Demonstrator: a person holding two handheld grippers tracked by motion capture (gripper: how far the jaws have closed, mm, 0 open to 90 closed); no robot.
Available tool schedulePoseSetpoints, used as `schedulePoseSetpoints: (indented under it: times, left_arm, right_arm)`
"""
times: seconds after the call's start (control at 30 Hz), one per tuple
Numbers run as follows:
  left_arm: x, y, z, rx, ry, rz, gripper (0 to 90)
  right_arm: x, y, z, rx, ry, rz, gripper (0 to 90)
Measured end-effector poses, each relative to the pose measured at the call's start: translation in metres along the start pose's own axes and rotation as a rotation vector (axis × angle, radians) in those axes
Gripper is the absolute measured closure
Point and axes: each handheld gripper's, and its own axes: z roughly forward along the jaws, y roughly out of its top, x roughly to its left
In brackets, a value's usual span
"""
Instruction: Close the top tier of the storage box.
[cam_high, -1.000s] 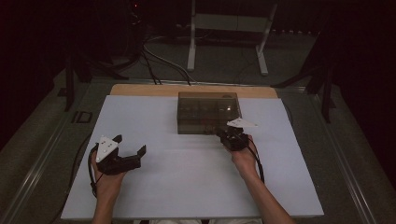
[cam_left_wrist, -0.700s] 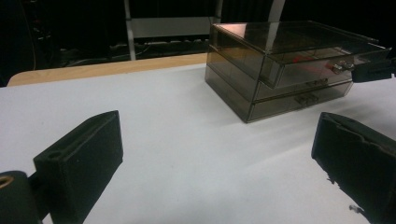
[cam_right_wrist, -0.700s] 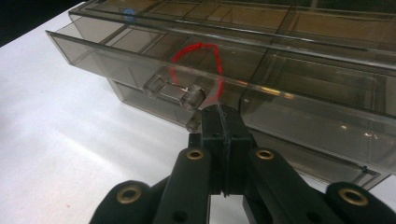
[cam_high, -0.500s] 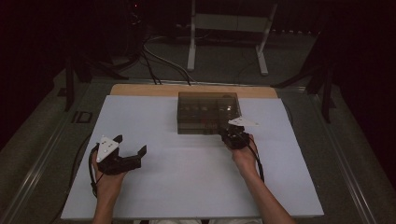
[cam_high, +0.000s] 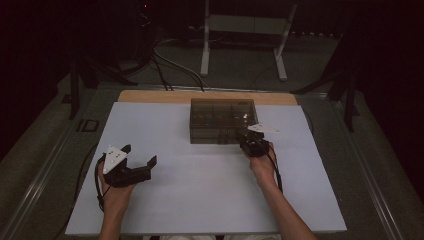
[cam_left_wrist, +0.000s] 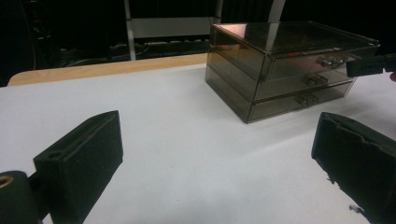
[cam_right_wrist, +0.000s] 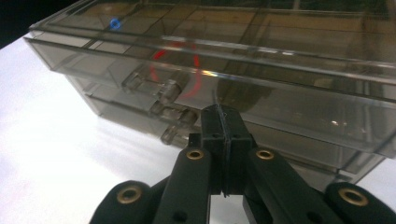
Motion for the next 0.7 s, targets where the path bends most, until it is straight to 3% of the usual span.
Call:
schedulePoseSetpoints:
  times: [0.13, 0.27, 0.47, 0.53, 0.57, 0.6, 0.7]
  left_arm:
    - [0.0, 0.0, 0.0, -0.001, 0.0, 0.0, 3.6]
    - [0.0, 0.0, 0.0, -0.002, 0.001, 0.0, 3.6]
    - [0.001, 0.0, -0.001, -0.002, 0.001, 0.001, 3.6]
    - [0.001, 0.0, -0.001, -0.004, 0.001, 0.0, 3.7]
    - [0.001, 0.0, -0.001, -0.004, 0.001, -0.001, 3.7]
    - [0.002, 0.0, -0.001, -0.004, 0.002, -0.003, 3.6]
    - [0.002, 0.0, -0.001, -0.004, 0.002, -0.004, 3.6]
  right_arm:
    - [-0.003, 0.005, 0.0, -0.009, -0.013, 0.011, 90.0]
    - [-0.003, 0.008, 0.0, -0.005, -0.027, -0.018, 90.0]
    - [-0.003, 0.007, 0.0, -0.003, -0.036, -0.025, 89.4]
    - [-0.004, 0.007, -0.001, 0.0, -0.03, -0.02, 86.4]
    - [-0.005, 0.006, -0.002, 0.004, -0.012, -0.016, 82.5]
    - [-0.004, 0.004, -0.008, 0.006, -0.012, -0.047, 73.8]
    - [-0.004, 0.002, -0.016, 0.0, 0.001, -0.049, 66.0]
